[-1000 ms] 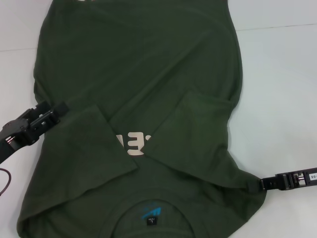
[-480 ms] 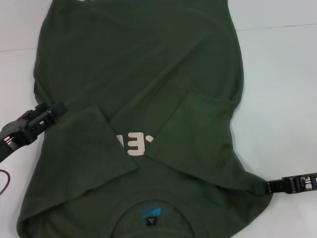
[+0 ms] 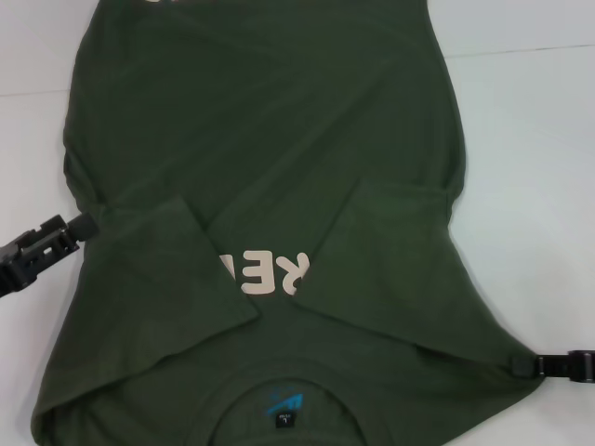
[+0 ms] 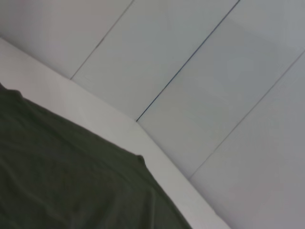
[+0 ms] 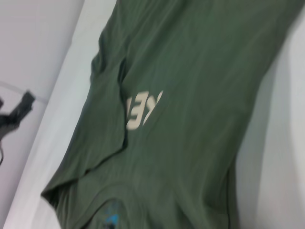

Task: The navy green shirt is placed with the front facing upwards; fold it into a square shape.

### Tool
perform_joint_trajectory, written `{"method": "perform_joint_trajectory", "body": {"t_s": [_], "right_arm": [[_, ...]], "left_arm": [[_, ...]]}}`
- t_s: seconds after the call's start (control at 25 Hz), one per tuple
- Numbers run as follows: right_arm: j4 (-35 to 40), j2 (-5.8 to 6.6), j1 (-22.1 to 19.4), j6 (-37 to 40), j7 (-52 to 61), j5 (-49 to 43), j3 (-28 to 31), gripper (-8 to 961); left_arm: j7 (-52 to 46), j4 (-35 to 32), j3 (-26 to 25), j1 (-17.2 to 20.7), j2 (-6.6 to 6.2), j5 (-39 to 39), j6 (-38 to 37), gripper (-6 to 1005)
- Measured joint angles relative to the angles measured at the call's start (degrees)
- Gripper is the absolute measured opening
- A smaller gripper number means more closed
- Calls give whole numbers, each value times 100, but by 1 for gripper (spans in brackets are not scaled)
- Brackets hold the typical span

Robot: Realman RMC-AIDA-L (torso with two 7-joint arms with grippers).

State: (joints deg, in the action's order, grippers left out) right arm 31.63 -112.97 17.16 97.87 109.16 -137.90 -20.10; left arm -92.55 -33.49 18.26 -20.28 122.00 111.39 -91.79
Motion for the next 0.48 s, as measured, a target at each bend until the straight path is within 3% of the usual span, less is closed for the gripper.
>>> {"method": "perform_joint_trajectory", "body": {"t_s": [0.32, 0.48], "right_arm": [[-47, -45, -92, -5, -42, 0, 231, 74], [-52, -48, -6, -19, -34, 0, 251, 74]], "left_arm": [[-507, -308, 7, -44, -81, 890, -113, 887], [-886, -562, -5, -7, -164, 1218, -552, 887]]}}
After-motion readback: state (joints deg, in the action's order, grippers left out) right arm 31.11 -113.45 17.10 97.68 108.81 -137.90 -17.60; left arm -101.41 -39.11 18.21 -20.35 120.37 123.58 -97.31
